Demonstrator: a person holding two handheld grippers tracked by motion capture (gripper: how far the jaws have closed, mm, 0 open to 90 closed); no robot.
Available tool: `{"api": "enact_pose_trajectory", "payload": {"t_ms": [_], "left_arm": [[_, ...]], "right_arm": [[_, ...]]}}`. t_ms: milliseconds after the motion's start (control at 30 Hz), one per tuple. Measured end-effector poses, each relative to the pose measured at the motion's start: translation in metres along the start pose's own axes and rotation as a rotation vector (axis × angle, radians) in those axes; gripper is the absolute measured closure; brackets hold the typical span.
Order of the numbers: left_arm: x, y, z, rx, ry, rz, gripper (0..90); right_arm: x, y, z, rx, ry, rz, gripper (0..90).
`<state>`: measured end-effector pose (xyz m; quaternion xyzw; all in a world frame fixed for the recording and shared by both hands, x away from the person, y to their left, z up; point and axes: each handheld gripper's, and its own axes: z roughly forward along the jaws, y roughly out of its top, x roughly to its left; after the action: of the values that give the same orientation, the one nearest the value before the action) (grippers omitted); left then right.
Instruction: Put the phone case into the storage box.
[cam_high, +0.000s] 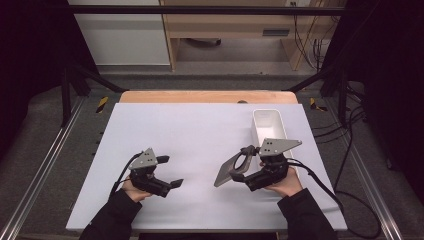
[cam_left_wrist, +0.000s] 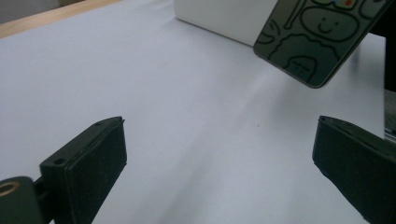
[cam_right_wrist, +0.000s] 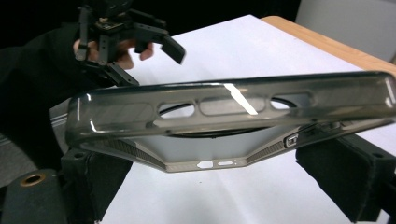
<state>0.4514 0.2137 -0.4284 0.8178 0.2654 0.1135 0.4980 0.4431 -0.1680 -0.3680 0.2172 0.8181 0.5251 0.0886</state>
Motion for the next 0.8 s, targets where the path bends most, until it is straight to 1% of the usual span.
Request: {"api": "enact_pose_trajectory", "payload": {"t_ms": [100, 133, 200, 300, 533, 700, 800], "left_arm": [[0.007, -0.006, -0.008, -0.007, 0.036, -0.027, 2.5], [0.008, -0.008, -0.01, -0.008, 0.04, -0.033, 2.5], [0.012, -0.012, -0.014, -0.006, 0.066, -0.046, 2.5], [0.018, -0.018, -0.021, -0.007, 0.094, -0.061, 2.5], [0.027, -0.026, -0.031, -0.009, 0.155, -0.104, 2.5], [0.031, -0.028, -0.035, -0.016, 0.177, -0.122, 2.5], [0.033, -0.03, -0.037, -0.015, 0.191, -0.126, 2.5]], "right_arm": [[-0.002, 0.002, -0.002, -0.005, -0.025, 0.016, 12.1], [-0.003, 0.002, -0.002, -0.008, -0.034, 0.021, 12.0], [-0.004, 0.004, -0.004, -0.012, -0.049, 0.032, 12.1], [-0.006, 0.007, -0.005, -0.004, -0.078, 0.039, 12.1], [-0.01, 0.02, -0.01, -0.01, -0.145, 0.066, 12.0], [-0.013, 0.031, -0.015, -0.002, -0.213, 0.082, 12.0], [-0.015, 0.036, -0.017, -0.002, -0.241, 0.09, 12.0]]}}
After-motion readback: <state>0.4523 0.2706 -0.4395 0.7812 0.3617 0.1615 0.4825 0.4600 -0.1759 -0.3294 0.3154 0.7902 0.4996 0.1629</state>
